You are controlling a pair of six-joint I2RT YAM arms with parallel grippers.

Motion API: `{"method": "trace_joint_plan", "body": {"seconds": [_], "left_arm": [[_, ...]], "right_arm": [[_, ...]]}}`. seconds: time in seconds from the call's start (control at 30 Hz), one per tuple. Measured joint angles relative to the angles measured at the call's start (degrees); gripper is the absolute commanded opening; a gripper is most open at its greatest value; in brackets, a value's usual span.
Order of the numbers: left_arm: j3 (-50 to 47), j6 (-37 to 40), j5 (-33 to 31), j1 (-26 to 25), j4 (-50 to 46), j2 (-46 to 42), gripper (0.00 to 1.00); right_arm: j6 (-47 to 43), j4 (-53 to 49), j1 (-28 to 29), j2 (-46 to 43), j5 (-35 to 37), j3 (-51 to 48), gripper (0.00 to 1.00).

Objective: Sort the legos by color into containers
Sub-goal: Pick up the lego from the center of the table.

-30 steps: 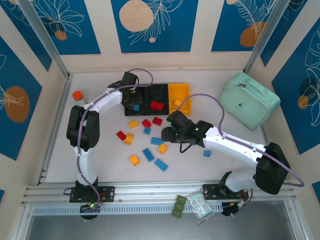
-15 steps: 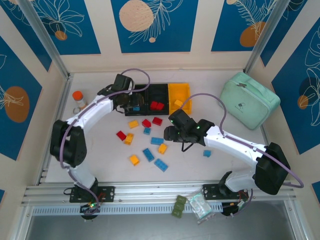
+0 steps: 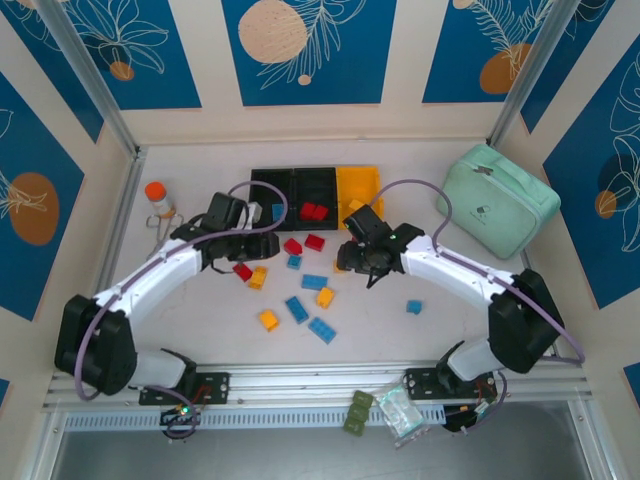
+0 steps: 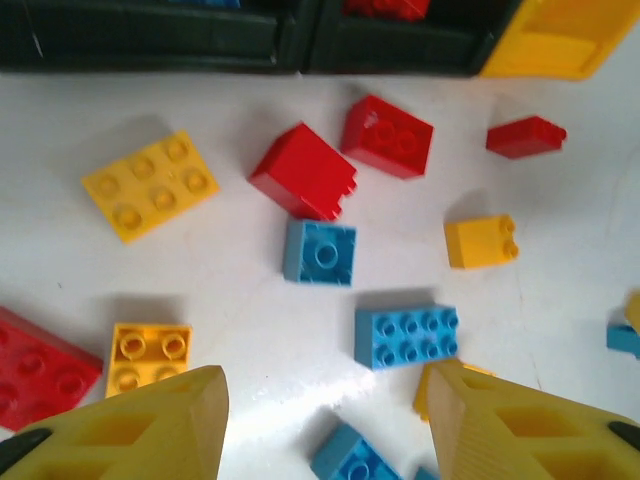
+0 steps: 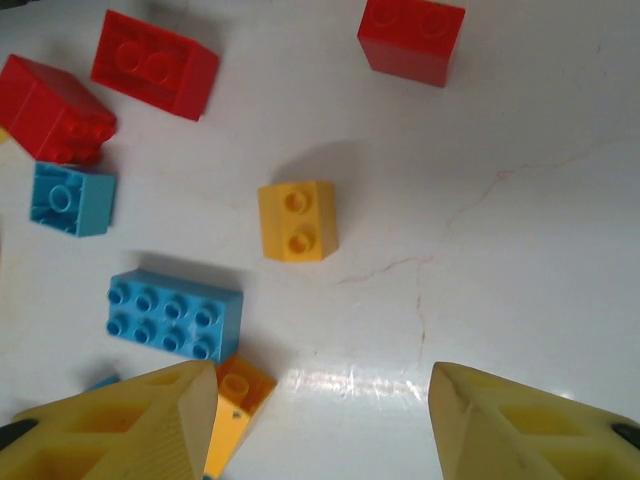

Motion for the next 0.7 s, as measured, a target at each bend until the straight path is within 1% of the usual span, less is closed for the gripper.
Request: {"method": "trace_joint_plan", "body": {"seconds": [0.23,0.4,0.53,0.7], "left_arm": [[-7.41,-1.97,2.67,-0.81,1.25,-6.69,0.58],[-10.29,-3.91,2.99,-1.03,2.19,-7.1,0.58],[-10.45,-4.5,2.99,-1.22,2.78,-7.06,0.58],[-10.45,-5.05,2.99,-1.25,3.76,-6.95,0.58]], "right_arm": [[-2.91,0.04,-1.05,9.01,-1.11,5.51,0.61],[-4.24,0.04,-1.05,15.23,-1.99,9.2,0.61],[-5.18,0.04,-1.03,19.65,-2.14,11.5,0.6],[-5.81,0.0,-1.03,23.15,-2.16,13.16,0.59]]}}
